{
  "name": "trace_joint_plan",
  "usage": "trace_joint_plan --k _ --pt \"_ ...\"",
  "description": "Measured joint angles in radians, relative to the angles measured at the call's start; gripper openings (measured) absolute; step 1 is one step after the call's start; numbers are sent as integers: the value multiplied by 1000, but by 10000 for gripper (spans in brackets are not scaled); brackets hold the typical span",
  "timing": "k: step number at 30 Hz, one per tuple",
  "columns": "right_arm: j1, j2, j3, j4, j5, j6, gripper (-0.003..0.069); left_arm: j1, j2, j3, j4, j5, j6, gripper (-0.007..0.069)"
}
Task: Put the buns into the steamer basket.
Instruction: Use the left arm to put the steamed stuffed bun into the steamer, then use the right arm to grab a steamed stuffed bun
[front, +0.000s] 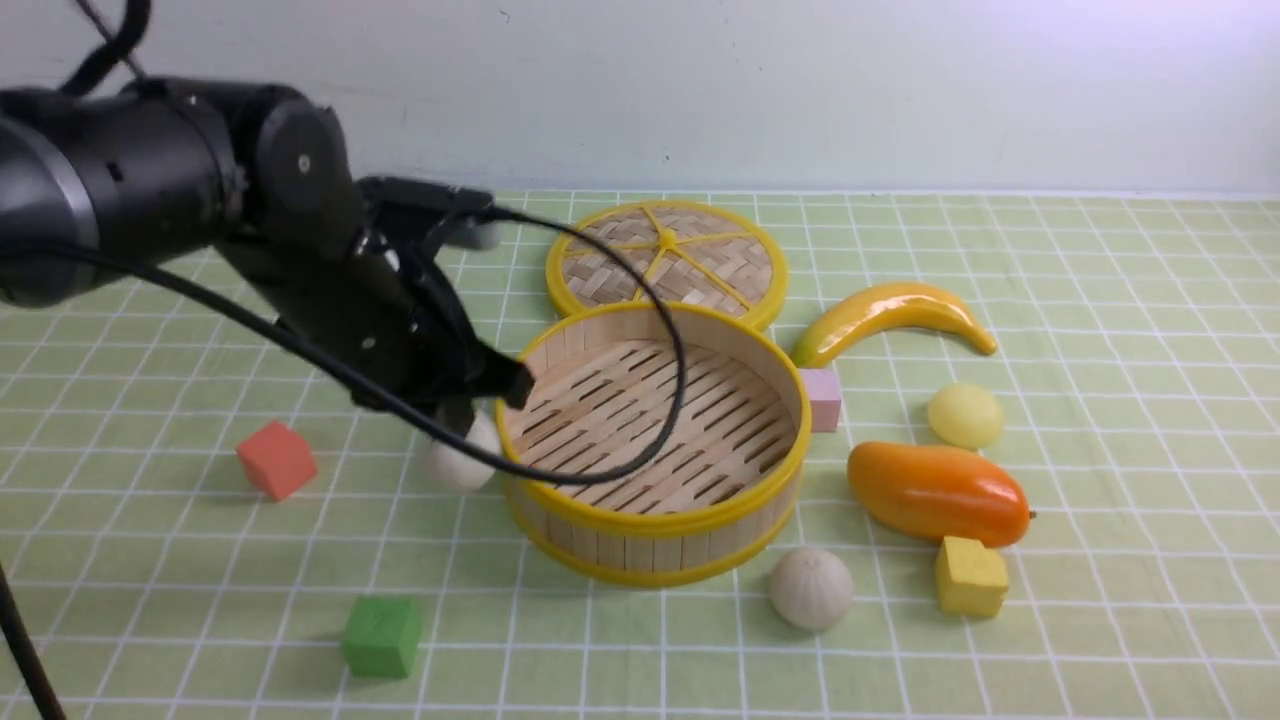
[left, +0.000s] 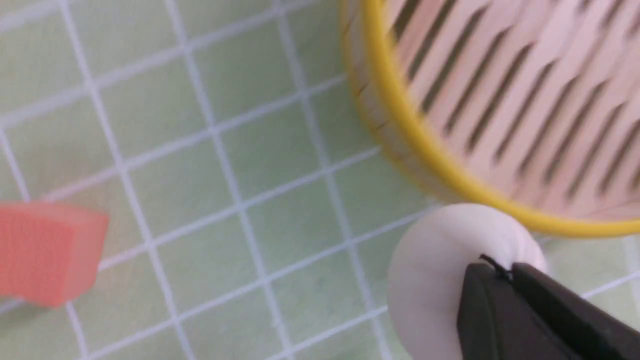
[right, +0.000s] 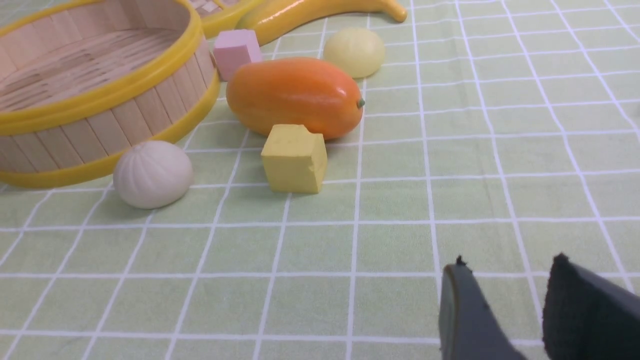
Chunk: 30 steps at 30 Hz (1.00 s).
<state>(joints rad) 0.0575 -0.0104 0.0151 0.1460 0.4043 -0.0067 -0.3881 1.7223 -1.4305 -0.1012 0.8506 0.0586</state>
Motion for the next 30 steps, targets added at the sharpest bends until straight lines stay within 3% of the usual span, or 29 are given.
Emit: trace_joint_plan --k 6,12,14,19,22,24,25,30 --pt "0 0 0 0 0 0 239 -44 131 -132 -67 -35 1 -13" --pt "0 0 0 0 0 0 239 -44 311 -214 -39 -32 -16 13" --pt "0 0 0 0 0 0 239 -44 356 -243 -24 -23 -22 69" --pt "0 0 0 0 0 0 239 -45 334 -295 -17 50 -68 316" --pt "0 0 0 0 0 0 239 -52 264 -295 -17 90 -93 373" --pt "0 0 0 0 0 0 239 -59 206 -290 -17 97 -100 359" --pt "0 0 0 0 0 0 239 -70 136 -265 -17 87 -103 314" --pt "0 0 0 0 0 0 240 -153 -157 -35 -17 -71 -103 8"
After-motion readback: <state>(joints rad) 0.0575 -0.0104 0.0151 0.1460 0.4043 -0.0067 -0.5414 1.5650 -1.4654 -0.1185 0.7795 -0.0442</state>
